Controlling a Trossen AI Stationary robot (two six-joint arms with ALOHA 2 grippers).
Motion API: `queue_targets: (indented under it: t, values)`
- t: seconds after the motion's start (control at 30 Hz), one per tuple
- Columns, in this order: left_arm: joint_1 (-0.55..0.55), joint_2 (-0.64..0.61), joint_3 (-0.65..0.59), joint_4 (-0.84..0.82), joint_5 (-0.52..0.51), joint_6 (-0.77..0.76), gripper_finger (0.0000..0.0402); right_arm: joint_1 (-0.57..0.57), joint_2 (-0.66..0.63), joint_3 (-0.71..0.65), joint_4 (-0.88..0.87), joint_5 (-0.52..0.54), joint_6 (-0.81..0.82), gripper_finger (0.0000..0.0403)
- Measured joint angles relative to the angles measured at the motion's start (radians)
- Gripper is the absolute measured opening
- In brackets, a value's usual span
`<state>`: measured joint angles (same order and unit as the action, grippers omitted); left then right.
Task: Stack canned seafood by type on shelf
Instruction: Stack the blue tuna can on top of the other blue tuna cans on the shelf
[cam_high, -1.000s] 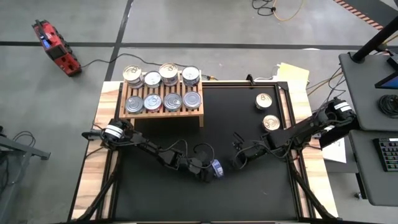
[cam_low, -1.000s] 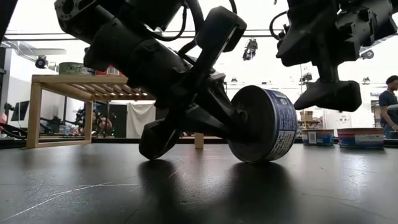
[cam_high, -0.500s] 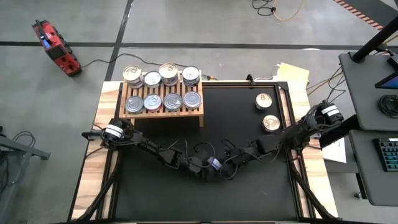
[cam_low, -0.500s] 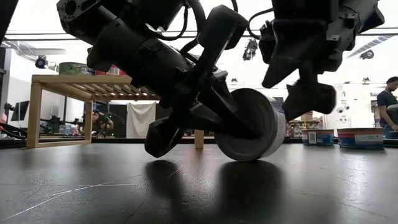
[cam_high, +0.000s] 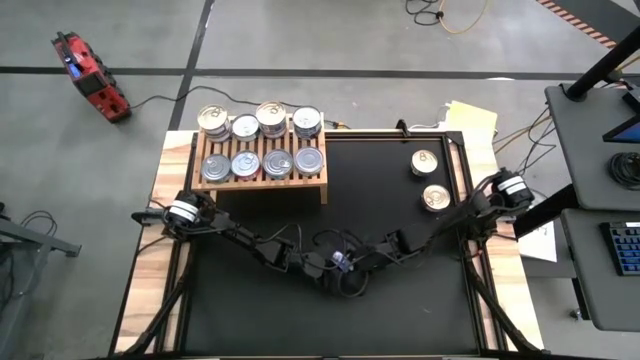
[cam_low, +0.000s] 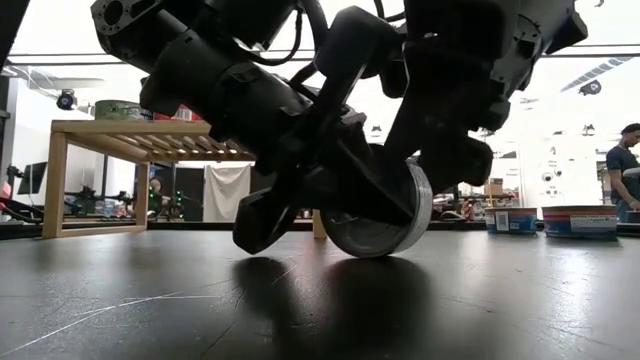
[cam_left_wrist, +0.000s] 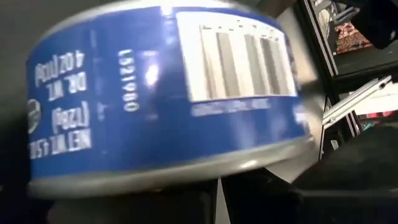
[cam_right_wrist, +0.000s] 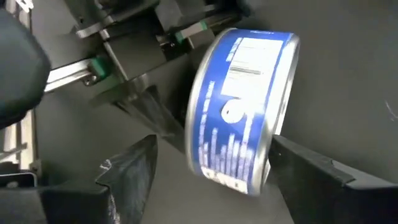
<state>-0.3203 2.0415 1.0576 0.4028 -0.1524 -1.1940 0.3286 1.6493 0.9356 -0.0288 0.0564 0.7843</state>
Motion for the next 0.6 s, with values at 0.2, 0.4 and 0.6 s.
queue_targets:
  t: [0.2, 0.4, 0.6]
  values:
    - [-0.014, 0.000, 0.000, -0.004, 0.006, -0.003, 0.0000, -0.002, 0.021, 0.011, -0.008, 0.001, -0.018, 0.0258]
    - [-0.022, 0.000, 0.000, -0.010, 0.005, -0.017, 0.0000, -0.002, 0.021, 0.008, -0.025, 0.018, -0.019, 0.0207]
    - [-0.024, 0.000, 0.000, -0.003, 0.015, -0.023, 0.0000, -0.002, 0.021, 0.006, -0.025, 0.025, -0.033, 0.0137]
